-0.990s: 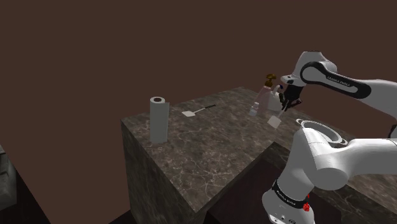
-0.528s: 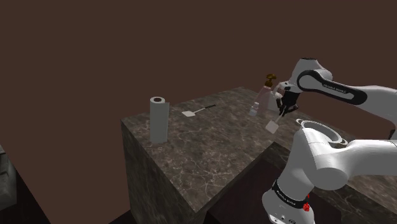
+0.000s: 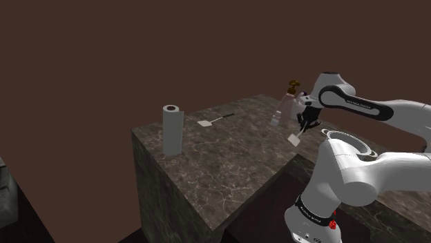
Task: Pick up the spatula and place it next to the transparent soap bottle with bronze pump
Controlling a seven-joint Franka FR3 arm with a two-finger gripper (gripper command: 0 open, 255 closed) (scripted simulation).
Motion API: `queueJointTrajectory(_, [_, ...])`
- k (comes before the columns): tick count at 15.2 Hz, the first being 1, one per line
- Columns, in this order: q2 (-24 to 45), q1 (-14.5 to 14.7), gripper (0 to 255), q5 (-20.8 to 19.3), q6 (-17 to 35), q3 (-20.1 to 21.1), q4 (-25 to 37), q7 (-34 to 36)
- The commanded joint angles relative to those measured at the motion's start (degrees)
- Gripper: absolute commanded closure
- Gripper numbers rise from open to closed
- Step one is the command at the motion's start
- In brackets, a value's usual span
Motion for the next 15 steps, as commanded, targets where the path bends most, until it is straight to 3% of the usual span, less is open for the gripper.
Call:
queueJointTrajectory(1, [-0.2, -0.1, 255, -1.1, 0.8, -1.2, -0.6, 0.1])
queueJointTrajectory(11, [-0.5, 0.0, 255, -2.4, 1.8, -2.7, -1.2, 0.5])
queueJointTrajectory(12, [-0.5, 0.0, 0, -2.4, 1.8, -2.7, -1.2, 0.5])
queueJointTrajectory(15, [-0.5, 0.0, 0, -2.4, 1.8, -2.7, -1.2, 0.5])
